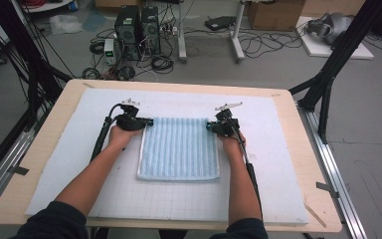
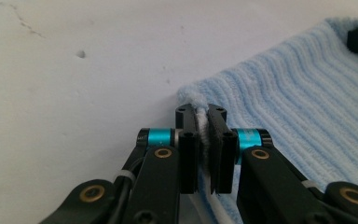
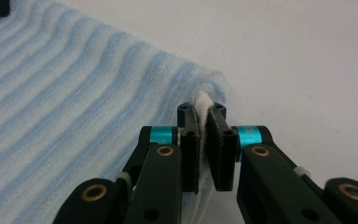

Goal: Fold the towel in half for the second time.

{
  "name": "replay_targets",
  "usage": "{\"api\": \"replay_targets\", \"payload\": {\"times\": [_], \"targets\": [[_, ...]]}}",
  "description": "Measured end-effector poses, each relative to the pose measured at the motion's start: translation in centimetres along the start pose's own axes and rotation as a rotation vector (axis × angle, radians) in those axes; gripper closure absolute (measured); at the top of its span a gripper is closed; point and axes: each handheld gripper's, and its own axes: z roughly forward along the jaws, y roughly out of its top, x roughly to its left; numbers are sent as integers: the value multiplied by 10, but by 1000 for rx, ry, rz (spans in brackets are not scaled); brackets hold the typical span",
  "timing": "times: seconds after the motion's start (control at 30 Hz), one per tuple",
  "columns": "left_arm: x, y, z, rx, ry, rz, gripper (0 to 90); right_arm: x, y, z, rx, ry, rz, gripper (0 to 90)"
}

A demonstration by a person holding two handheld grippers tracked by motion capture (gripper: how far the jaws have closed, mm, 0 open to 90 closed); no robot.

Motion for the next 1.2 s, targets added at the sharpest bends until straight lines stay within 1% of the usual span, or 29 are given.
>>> {"api": "replay_targets", "payload": {"times": [0.03,0.1,0.13,0.17,0.23,0.27,0.33,0.37,0.47,0.57,0.63,0.7,0.73,0.83,0.87,0.9,0.93,0.97,1.1,1.13,1.2], "targets": [[0,1,-1,-9,1,-3,838,0,1,-1,-8,-7,6,847],[0,5,-2,-23,14,5,837,0,4,-2,-31,-14,12,846],[0,6,-3,-34,16,1,837,1,5,-3,-49,-23,14,846],[0,7,-4,-51,14,-3,837,2,5,-4,-65,-33,12,846],[1,7,-7,-63,4,1,837,4,6,-5,-79,-43,6,846],[0,8,-8,-61,3,5,837,5,7,-6,-83,-39,7,846],[-1,8,-11,-62,0,15,835,5,7,-8,-82,-29,-7,843],[-3,8,-13,-74,0,18,834,6,7,-10,-92,-27,-17,843],[-6,8,-19,-96,-15,22,834,7,7,-19,-116,-9,-24,843],[-12,10,-25,-100,-27,45,834,9,5,-27,-121,5,-40,843],[-17,11,-30,-137,-40,57,834,11,4,-32,-125,9,-54,844],[-20,11,-36,-144,-49,70,834,12,4,-38,-134,11,-66,845],[-22,10,-38,-151,-52,71,834,13,3,-41,-141,13,-64,845],[-25,6,-44,-153,-65,95,834,16,0,-48,-156,19,-67,845],[-26,5,-46,-156,-75,98,834,16,-1,-50,-156,26,-69,844],[-27,4,-48,-146,-83,98,834,18,-2,-52,-152,27,-74,844],[-29,3,-51,-152,-83,107,834,19,-4,-55,-153,24,-79,845],[-32,1,-54,-173,-89,115,834,21,-5,-57,-161,25,-84,844],[-41,-6,-65,-181,-105,132,834,29,-13,-70,-187,11,-99,843],[-44,-9,-68,-187,-107,139,834,32,-16,-72,-180,12,-104,842],[-47,-15,-72,-196,-116,150,833,36,-22,-76,-187,9,-107,842]]}}
